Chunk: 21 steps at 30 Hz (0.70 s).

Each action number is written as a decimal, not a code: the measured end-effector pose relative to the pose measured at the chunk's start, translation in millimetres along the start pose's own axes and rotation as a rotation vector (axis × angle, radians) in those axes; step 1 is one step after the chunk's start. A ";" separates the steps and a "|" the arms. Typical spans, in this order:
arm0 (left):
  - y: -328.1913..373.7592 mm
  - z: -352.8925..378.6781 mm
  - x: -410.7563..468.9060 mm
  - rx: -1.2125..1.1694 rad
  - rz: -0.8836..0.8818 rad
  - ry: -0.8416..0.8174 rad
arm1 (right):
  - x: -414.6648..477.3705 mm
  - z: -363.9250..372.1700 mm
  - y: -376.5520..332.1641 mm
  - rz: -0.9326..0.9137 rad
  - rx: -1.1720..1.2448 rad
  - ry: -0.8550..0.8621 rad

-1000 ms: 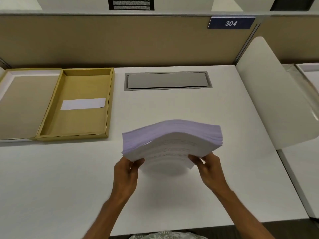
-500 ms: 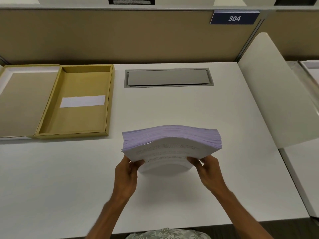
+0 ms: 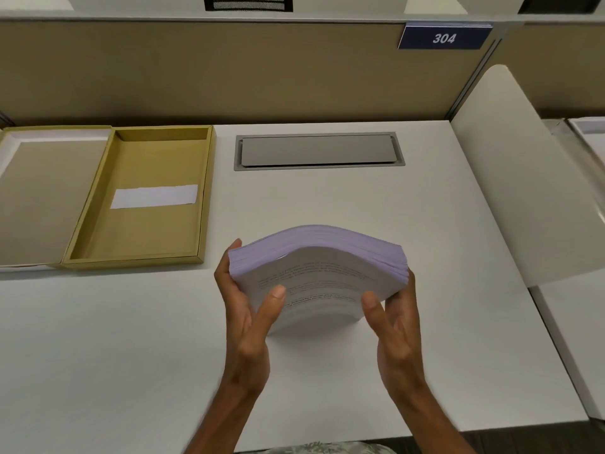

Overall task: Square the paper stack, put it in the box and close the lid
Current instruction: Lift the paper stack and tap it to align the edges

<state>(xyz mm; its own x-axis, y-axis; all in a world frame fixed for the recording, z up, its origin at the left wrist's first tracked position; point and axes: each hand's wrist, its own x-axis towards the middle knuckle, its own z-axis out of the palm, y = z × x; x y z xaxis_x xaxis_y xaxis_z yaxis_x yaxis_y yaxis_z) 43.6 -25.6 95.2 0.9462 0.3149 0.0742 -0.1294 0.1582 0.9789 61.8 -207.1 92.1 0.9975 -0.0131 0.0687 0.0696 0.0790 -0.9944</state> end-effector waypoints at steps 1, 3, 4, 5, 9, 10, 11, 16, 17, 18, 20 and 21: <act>0.4 1.7 1.8 -0.010 0.001 0.016 | 1.1 1.4 -1.2 -0.001 0.005 0.019; 0.5 4.0 5.1 -0.022 0.009 0.051 | 4.2 3.4 -5.3 0.003 0.020 0.054; 0.1 5.1 6.8 -0.024 0.018 0.069 | 6.0 4.7 -6.7 0.003 0.021 0.066; -0.1 6.6 8.3 -0.029 0.023 0.087 | 7.3 5.4 -7.5 0.001 0.018 0.075; 2.8 14.4 12.1 -0.050 -0.009 0.195 | 10.0 5.8 -6.1 -0.002 0.016 0.081; 4.2 16.6 13.7 -0.059 -0.021 0.234 | 10.0 6.2 -5.8 -0.001 0.017 0.083; 5.5 19.0 15.7 -0.062 -0.030 0.272 | 10.2 6.5 -5.1 -0.003 0.022 0.088; 5.7 26.0 24.1 -0.008 -0.042 0.384 | 16.6 3.4 -5.6 -0.007 0.040 0.098; 5.7 25.8 25.3 0.001 -0.047 0.383 | 19.0 2.1 -6.5 -0.009 0.031 0.110; 6.4 25.5 26.4 0.009 -0.052 0.383 | 21.3 1.1 -7.8 -0.007 0.027 0.119; 8.1 25.3 28.1 0.014 -0.057 0.386 | 25.9 0.0 -10.1 0.002 0.033 0.133; 7.9 25.1 28.4 0.015 -0.056 0.390 | 27.7 0.7 -11.0 0.003 0.029 0.142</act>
<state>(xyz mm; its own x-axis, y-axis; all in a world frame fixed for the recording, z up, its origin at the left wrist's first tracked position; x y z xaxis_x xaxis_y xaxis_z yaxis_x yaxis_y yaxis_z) 76.9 -38.9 109.8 0.7676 0.6387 -0.0545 -0.0736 0.1723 0.9823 88.7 -207.7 105.0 0.9868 -0.1535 0.0513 0.0684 0.1083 -0.9918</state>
